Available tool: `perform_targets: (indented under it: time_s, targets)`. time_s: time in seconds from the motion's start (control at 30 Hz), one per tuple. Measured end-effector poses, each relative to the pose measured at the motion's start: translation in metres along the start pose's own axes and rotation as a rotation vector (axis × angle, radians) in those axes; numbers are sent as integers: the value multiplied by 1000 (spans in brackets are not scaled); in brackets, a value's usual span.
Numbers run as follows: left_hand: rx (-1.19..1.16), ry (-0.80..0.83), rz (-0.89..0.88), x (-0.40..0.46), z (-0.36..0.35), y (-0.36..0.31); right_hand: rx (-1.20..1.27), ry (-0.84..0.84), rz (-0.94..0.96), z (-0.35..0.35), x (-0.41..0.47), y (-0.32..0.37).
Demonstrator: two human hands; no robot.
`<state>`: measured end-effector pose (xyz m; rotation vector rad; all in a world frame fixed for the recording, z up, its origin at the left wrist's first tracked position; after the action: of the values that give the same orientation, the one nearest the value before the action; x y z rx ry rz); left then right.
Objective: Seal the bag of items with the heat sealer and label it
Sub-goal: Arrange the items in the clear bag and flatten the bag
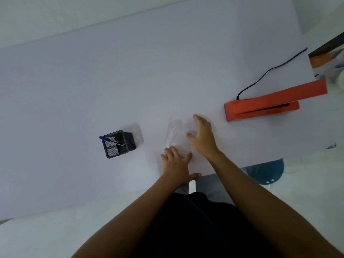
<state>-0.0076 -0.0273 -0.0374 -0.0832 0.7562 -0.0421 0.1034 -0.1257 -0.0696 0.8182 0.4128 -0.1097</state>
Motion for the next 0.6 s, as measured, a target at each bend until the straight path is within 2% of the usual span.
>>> perform_targets:
  time_s: [0.1,0.23,0.4,0.6]
  targets:
    - [-1,27,6,0,1,0,-92,77,-59,-7,10,7]
    - [12,42,-2,1,2,0,-277,87,7,-2,15,14]
    - [3,49,-1,2,-1,1,-181,-85,28,14,6,9]
    - [-7,40,-1,0,-2,-1,-145,26,43,1,0,17]
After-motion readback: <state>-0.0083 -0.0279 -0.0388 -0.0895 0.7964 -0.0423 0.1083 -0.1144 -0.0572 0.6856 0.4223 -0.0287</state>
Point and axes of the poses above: each hand's wrist, its own x-axis towards the middle knuckle, its own z-axis out of the back of the hand, y = z × x, the point moved 5 cm from there along x, towards the middle knuckle, and after that the axes turned 7 degrees about -y, right-handed, at the moved point
